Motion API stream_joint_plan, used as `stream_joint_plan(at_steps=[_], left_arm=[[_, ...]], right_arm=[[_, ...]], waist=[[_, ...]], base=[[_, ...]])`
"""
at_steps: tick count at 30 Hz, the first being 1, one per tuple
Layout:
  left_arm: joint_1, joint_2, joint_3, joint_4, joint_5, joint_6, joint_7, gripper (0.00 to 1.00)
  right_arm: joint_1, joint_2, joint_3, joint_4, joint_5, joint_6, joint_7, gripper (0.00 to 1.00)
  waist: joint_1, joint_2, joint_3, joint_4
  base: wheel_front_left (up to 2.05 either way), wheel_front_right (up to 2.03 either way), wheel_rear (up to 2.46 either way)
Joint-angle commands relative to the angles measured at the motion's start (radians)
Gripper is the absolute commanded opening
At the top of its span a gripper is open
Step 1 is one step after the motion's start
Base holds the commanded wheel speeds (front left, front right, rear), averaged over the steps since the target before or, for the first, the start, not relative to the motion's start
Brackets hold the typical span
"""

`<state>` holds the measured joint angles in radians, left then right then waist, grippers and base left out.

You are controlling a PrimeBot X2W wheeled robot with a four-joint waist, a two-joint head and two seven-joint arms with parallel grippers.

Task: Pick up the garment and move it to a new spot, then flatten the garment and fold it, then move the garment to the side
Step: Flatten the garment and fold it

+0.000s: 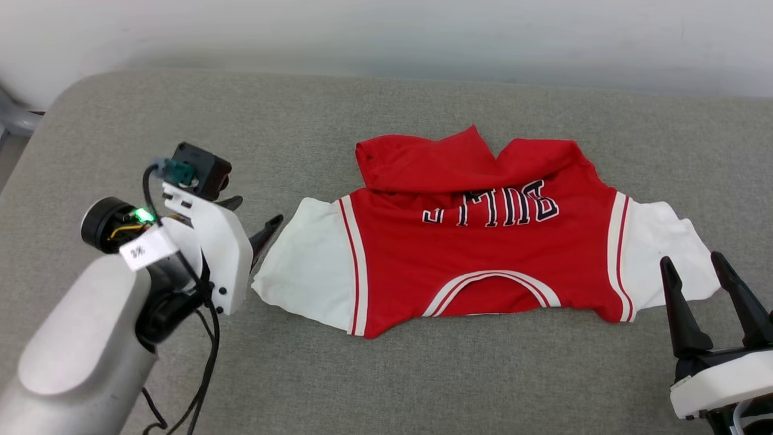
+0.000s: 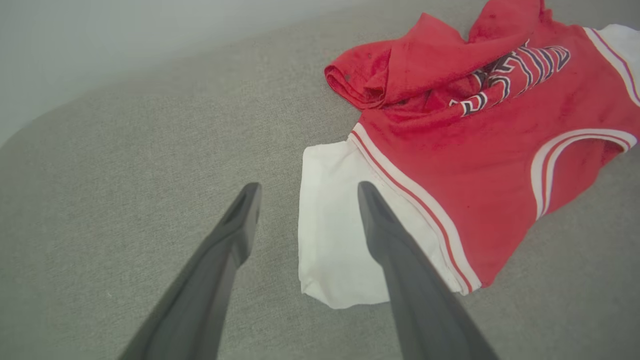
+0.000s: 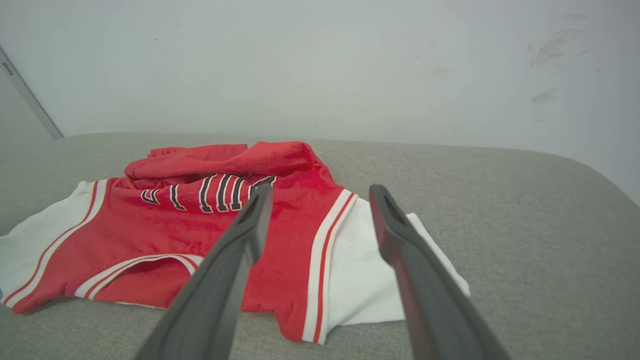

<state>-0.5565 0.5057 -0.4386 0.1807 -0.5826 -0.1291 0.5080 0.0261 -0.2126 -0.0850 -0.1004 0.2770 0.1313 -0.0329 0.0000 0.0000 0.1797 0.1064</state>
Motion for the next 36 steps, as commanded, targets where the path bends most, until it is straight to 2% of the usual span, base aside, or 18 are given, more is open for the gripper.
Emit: stream_joint_plan(at_steps=[1,5,9,17,21,26,27,28,29,36], left_arm=[[-0.03,0.025,-0.028,-0.005,-0.028,0.0,0.05,1.0],[-0.086,0.076,-0.126,0.014,-0.1,0.0,0.178,1.0],[-0.125,0.102,-0.205,0.07,-0.139,0.0,0.242,1.0],[-0.151,0.13,-0.344,0.198,-0.168,0.0,0.252,1.0],[-0.142,0.122,-0.374,0.278,-0.194,0.003,0.222,1.0],[-0.117,0.121,-0.469,0.312,-0.236,0.002,0.266,1.0],[-0.117,0.126,-0.486,0.308,-0.247,0.001,0.272,0.71],[-0.121,0.131,-0.496,0.308,-0.257,0.001,0.271,0.18],[-0.125,0.134,-0.504,0.31,-0.267,0.001,0.266,0.0],[-0.191,0.157,-0.489,0.3,-0.293,0.002,0.143,0.0]], right_arm=[[0.003,0.01,-0.003,-0.013,-0.003,-0.001,0.006,1.0],[-0.012,0.021,-0.001,-0.027,-0.014,-0.001,0.015,1.0],[-0.034,0.024,0.007,-0.03,-0.021,-0.001,0.019,1.0],[-0.066,0.019,0.014,-0.025,-0.024,-0.001,0.012,1.0],[-0.079,0.013,0.015,-0.017,-0.016,-0.001,0.005,1.0],[-0.087,0.005,0.011,-0.007,-0.014,-0.001,-0.001,1.0],[-0.088,0.003,0.009,-0.006,-0.012,-0.001,-0.001,1.0],[-0.091,0.0,0.008,-0.006,-0.011,-0.001,0.001,1.0],[-0.093,-0.002,0.006,-0.006,-0.01,-0.001,0.001,1.0],[-0.106,-0.034,-0.015,-0.004,-0.005,-0.001,0.019,1.0]], waist=[[0.0,0.0,0.01,-0.009],[0.0,0.0,0.03,-0.021],[0.0,0.0,0.054,-0.038],[0.0,0.0,0.105,-0.077],[0.0,0.0,0.127,-0.086],[0.0,0.0,0.138,-0.087],[0.0,0.0,0.137,-0.086],[0.0,0.0,0.136,-0.084],[0.0,0.0,0.134,-0.082],[0.0,0.0,0.097,-0.066]], base=[[0.0,0.0,0.0],[0.0,0.0,0.0],[0.0,0.0,0.0],[0.0,0.0,0.0],[0.0,0.0,0.0],[0.0,0.0,0.0],[0.0,0.0,0.0],[0.0,0.0,0.0],[0.0,0.0,0.0],[0.0,0.0,0.0]])
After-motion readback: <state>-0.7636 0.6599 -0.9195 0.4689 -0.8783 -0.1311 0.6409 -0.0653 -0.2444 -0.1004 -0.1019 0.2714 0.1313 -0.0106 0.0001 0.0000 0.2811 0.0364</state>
